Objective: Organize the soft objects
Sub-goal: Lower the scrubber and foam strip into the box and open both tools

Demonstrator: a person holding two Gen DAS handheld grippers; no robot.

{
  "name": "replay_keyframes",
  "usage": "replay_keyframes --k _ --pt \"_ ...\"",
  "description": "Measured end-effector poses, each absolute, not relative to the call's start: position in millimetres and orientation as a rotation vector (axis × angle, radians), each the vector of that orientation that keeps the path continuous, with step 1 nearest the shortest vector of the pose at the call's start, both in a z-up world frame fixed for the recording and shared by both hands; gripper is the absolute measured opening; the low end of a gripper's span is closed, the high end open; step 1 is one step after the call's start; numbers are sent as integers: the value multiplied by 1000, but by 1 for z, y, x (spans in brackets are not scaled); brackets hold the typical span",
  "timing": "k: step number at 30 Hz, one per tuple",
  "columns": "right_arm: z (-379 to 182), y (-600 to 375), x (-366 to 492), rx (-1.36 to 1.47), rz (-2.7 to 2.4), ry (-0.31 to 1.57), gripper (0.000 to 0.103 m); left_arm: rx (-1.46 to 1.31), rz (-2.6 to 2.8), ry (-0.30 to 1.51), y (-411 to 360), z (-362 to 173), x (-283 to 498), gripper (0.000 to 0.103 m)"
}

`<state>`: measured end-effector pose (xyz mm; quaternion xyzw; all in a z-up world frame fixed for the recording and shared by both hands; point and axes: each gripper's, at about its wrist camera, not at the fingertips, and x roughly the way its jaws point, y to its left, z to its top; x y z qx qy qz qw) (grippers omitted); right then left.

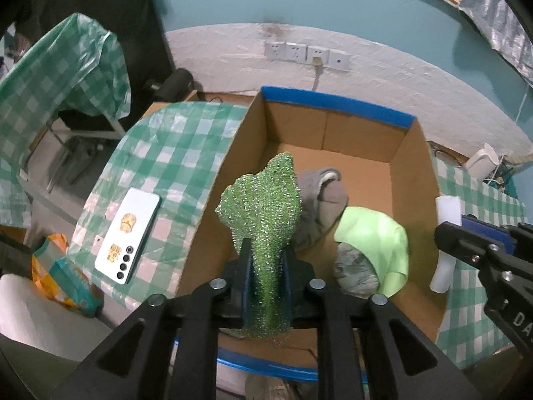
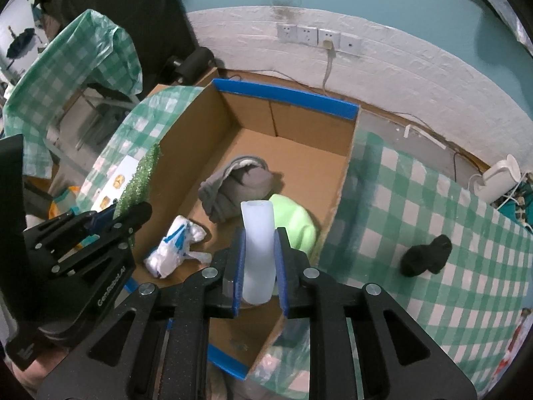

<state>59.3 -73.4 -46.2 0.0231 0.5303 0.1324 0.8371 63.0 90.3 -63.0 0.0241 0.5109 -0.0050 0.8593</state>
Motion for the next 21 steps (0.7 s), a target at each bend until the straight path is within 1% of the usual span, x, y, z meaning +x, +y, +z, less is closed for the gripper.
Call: replay_keyframes --k 1,2,3,4,5,6,8,13,21 --pt "-47 -73 60 51 280 1123 20 48 -3 1079 93 -64 64 29" --pt "-47 -72 61 50 282 1124 24 46 0 1079 94 -65 65 36" --pt "-47 -72 61 49 282 1123 31 41 2 1073 96 -64 65 40" --pt "-47 -71 62 47 281 1122 34 39 2 1069 97 -63 66 46" --pt "-47 -71 62 44 281 1121 41 37 2 1063 98 -62 66 50" --pt "-47 -70 63 40 279 1121 49 38 3 1059 98 -61 66 52" --pt "-48 -70 63 36 268 1117 54 31 5 1055 100 -59 67 58" --pt "-49 -78 67 65 250 1120 55 -43 -8 1055 110 -53 70 64" --pt "-49 -99 71 129 208 1120 61 -103 1 1042 119 -48 72 65"
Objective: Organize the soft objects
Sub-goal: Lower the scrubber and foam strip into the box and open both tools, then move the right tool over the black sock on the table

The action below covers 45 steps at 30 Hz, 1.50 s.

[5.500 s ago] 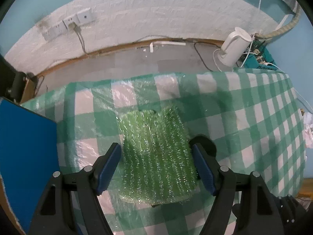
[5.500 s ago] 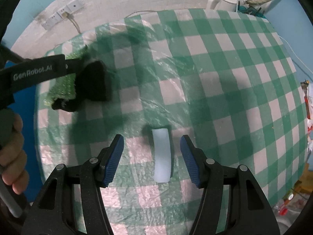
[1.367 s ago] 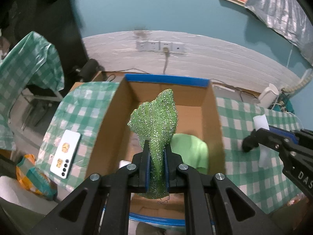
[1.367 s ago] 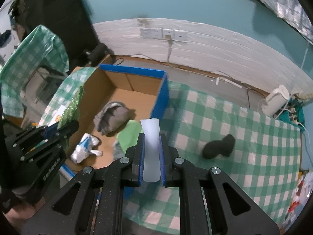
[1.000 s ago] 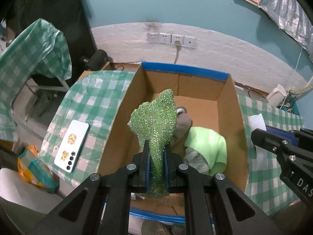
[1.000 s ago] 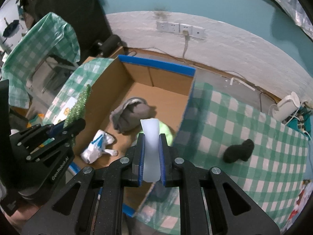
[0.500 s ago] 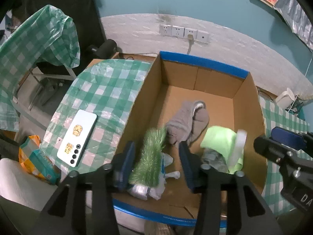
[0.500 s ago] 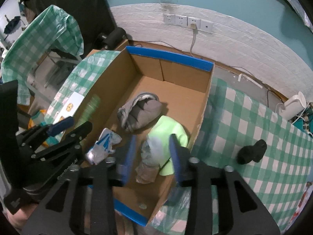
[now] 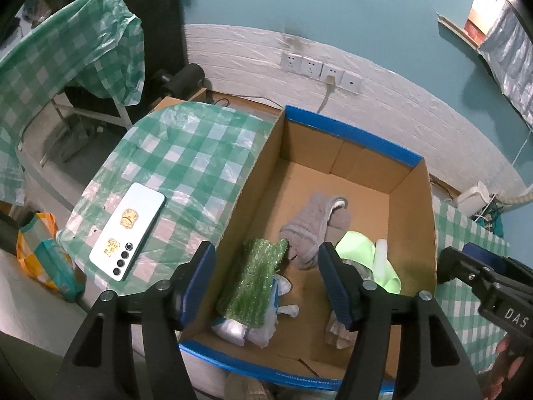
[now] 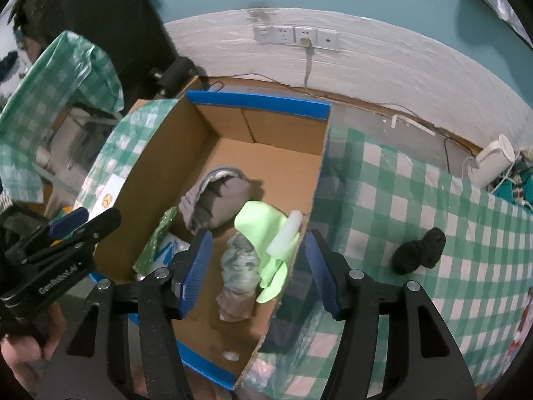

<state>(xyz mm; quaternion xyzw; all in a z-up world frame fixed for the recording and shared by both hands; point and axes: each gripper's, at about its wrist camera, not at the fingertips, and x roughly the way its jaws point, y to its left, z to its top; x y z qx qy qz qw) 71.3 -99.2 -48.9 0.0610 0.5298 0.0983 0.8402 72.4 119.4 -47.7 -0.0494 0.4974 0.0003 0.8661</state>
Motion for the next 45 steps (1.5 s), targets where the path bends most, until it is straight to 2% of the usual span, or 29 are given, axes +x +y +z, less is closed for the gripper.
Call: replay_keyframes --k 15,20,37,45 --pt "-55 -149 68 199 133 1124 63 -19 -24 1047 81 -53 73 66" --pt "-62 -171 66 226 94 1134 64 19 -59 1050 54 -56 70 69" --pt "-88 -249 62 280 -56 1175 65 103 -221 996 -49 -35 61 71" --pt "-114 -278 71 322 -117 1221 65 128 -239 1010 -86 -41 68 71"
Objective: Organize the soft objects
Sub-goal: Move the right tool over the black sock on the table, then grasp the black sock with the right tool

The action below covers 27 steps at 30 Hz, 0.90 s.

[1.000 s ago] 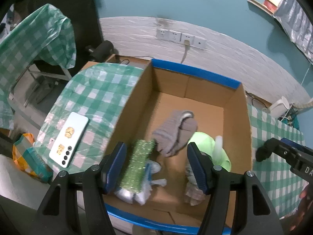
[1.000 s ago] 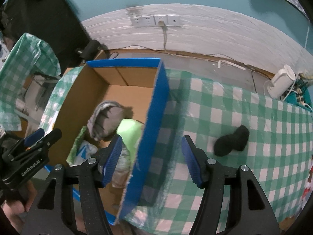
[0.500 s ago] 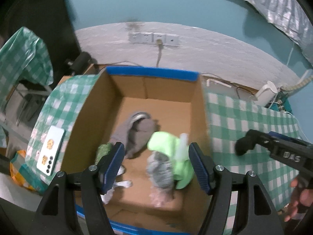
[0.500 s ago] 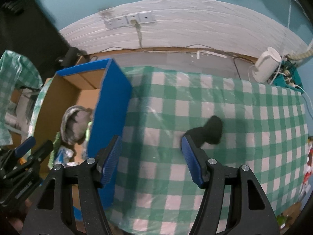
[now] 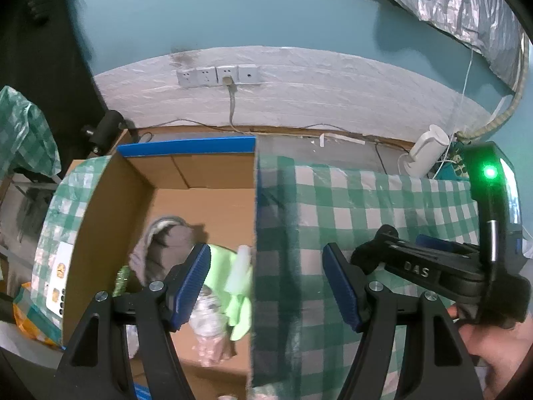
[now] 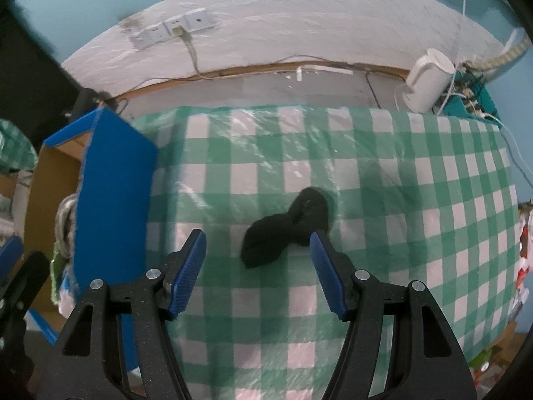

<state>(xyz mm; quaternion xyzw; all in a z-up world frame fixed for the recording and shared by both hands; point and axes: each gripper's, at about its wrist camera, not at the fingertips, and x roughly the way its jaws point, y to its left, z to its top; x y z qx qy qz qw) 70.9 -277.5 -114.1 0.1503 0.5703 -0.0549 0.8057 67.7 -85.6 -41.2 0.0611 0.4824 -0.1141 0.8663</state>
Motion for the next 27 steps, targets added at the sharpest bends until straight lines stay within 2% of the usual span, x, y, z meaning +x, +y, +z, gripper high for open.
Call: replay_keyframes --k 13,27 --pt "-146 -299 89 387 -177 1275 65 249 -181 1013 -135 -71 69 71" --pt "-179 -300 96 406 -215 1340 65 336 -118 1013 -152 -107 69 71"
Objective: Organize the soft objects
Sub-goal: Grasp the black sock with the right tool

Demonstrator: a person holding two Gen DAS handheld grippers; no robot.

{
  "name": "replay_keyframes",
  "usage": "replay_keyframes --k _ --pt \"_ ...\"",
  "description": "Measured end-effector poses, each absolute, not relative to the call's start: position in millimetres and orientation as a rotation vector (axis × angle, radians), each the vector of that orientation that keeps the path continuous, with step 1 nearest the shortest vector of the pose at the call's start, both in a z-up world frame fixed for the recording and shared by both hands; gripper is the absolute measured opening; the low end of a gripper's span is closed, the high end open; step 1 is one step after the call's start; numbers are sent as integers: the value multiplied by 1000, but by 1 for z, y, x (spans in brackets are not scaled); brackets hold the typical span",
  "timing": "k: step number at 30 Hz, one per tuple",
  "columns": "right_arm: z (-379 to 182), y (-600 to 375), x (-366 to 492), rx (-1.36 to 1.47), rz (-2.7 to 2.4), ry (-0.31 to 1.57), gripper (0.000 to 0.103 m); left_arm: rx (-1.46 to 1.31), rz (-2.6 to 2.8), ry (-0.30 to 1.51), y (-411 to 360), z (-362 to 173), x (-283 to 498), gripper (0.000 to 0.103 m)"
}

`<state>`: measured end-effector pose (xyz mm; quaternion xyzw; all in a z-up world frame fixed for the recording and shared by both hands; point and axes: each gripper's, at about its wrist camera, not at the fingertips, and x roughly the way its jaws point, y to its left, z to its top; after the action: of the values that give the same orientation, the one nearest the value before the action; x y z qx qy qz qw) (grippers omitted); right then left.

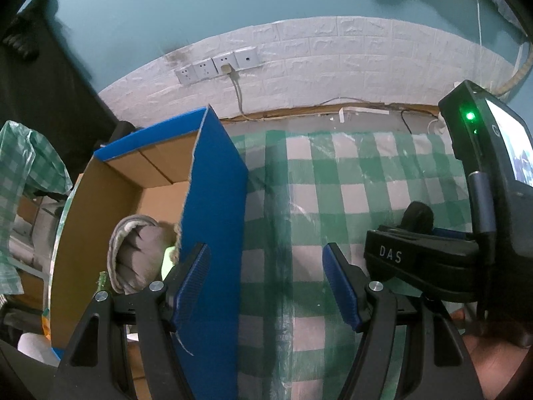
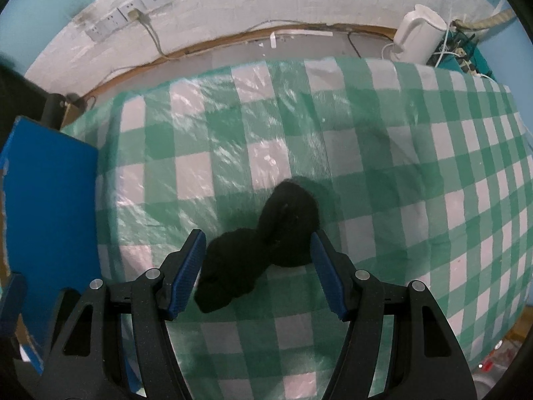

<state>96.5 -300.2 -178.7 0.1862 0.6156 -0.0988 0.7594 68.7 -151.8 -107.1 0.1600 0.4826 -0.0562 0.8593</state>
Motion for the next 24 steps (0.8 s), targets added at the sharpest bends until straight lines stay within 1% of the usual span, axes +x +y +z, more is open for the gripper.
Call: replay_keyframes --k 12,22,23,24 --pt "-189 -301 94 445 -200 1331 65 345 -119 1029 -151 -124 68 71" --pt "-194 -286 97 337 -183 1352 66 352 -123 1034 -151 -124 64 71" --pt "-194 -285 97 324 -179 1352 62 353 -124 1034 -150 -124 64 71" --pt "-194 -284 96 306 -176 1351 54 353 -125 1035 -150 -124 64 71"
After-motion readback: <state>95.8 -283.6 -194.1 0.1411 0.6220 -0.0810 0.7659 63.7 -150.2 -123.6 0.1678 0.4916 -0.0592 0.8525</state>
